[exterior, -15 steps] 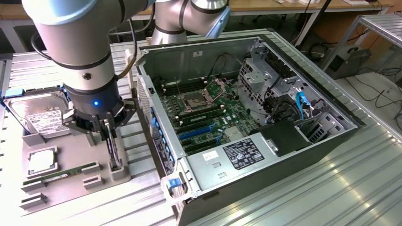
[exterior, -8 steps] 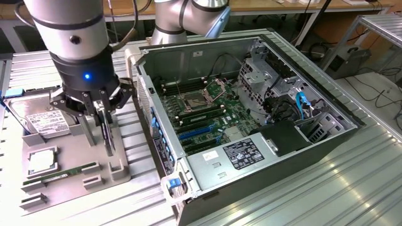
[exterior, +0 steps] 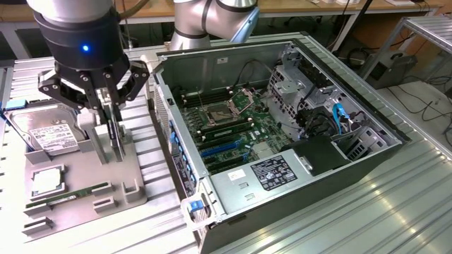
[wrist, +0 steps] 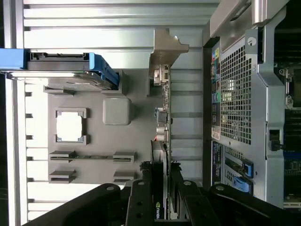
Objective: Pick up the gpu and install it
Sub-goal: 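Pick up the gpu and move the gpu toward the slot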
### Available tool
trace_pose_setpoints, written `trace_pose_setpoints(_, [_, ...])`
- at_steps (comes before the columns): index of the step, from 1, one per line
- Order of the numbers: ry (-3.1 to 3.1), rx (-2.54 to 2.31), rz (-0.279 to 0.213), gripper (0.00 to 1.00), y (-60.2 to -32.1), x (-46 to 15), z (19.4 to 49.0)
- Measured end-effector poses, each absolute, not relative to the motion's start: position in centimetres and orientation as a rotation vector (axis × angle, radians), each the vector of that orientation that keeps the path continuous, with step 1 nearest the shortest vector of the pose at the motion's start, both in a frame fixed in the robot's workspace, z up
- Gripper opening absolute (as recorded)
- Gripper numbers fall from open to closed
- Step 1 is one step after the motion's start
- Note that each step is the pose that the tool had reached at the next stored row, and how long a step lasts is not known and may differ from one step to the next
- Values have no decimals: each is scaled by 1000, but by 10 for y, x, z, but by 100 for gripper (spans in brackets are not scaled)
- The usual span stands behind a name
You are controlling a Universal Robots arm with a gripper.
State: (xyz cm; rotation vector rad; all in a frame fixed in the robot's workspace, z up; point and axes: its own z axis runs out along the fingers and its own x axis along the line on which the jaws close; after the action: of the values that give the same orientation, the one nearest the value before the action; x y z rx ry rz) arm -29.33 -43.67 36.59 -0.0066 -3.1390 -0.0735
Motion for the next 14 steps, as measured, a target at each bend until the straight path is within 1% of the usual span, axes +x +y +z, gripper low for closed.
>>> trace_pose_setpoints(4, [-3139,0,-78,26,-443,-289,387])
trace_pose_setpoints(7, [-3138,3,-94,26,-448,-280,400])
trace_pose_setpoints(11, [-3137,6,-127,26,-453,-264,413])
trace_pose_setpoints(14, [-3137,6,-138,26,-455,-250,419])
